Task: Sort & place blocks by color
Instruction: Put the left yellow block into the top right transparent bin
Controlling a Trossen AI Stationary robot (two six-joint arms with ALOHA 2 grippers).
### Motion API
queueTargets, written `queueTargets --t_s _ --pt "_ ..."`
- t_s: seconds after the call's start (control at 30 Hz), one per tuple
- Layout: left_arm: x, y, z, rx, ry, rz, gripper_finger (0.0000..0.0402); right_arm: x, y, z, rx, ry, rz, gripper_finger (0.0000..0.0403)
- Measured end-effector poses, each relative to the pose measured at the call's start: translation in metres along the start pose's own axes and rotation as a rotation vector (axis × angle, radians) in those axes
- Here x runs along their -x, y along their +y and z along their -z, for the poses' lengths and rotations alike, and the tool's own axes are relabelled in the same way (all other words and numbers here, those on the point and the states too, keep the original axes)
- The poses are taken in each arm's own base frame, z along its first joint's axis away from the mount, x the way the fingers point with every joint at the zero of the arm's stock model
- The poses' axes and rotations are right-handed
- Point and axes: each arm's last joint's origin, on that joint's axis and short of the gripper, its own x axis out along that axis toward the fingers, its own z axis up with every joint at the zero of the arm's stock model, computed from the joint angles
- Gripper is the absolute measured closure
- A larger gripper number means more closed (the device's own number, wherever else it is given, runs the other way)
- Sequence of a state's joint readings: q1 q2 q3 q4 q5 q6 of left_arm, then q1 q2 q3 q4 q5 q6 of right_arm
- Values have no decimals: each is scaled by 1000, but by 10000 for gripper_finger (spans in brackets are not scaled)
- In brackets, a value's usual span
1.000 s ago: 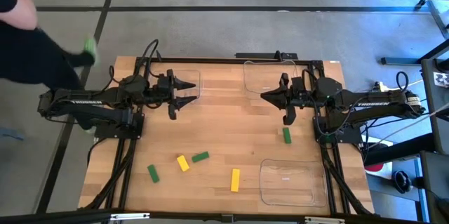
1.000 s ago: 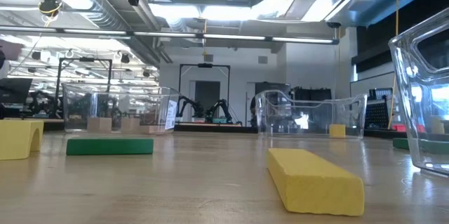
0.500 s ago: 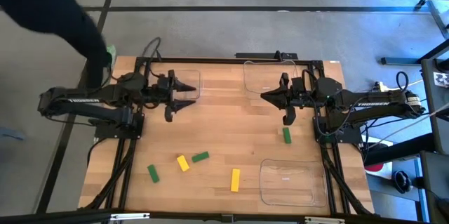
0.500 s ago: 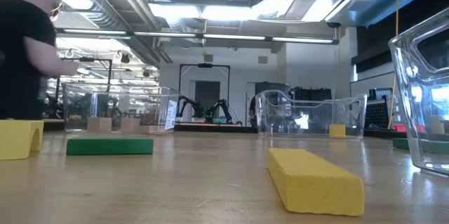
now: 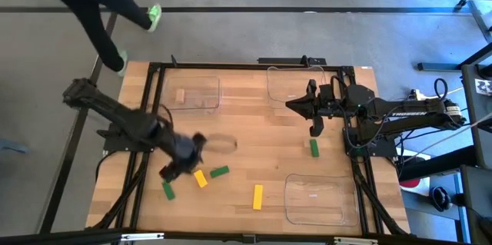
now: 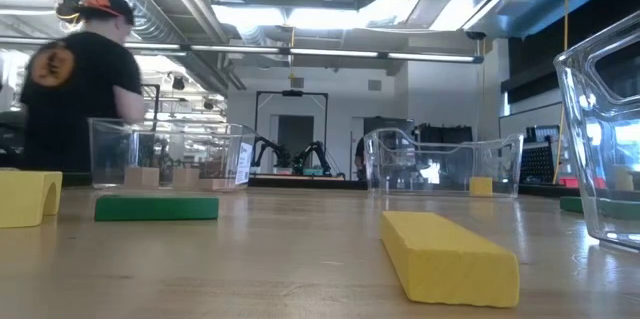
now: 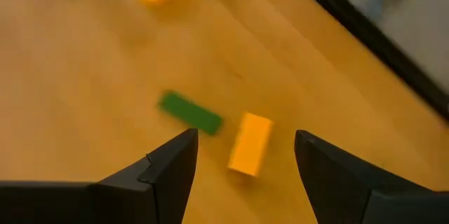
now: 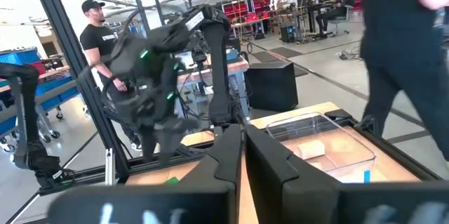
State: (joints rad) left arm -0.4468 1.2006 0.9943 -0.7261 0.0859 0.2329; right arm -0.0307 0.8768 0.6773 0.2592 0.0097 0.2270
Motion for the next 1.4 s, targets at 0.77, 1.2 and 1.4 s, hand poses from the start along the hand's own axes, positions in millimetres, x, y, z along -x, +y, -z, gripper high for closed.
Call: queueTargets --t_s 0.77,1.2,1.4 --pt "-109 -13 22 -176 347 87 172 0 0 1 -3 9 -2 380" --pt "-122 -8 43 -261 324 28 172 0 0 1 -7 11 -1 380" --pt "-125 -9 53 -241 349 47 172 0 0 1 -7 10 -1 380"
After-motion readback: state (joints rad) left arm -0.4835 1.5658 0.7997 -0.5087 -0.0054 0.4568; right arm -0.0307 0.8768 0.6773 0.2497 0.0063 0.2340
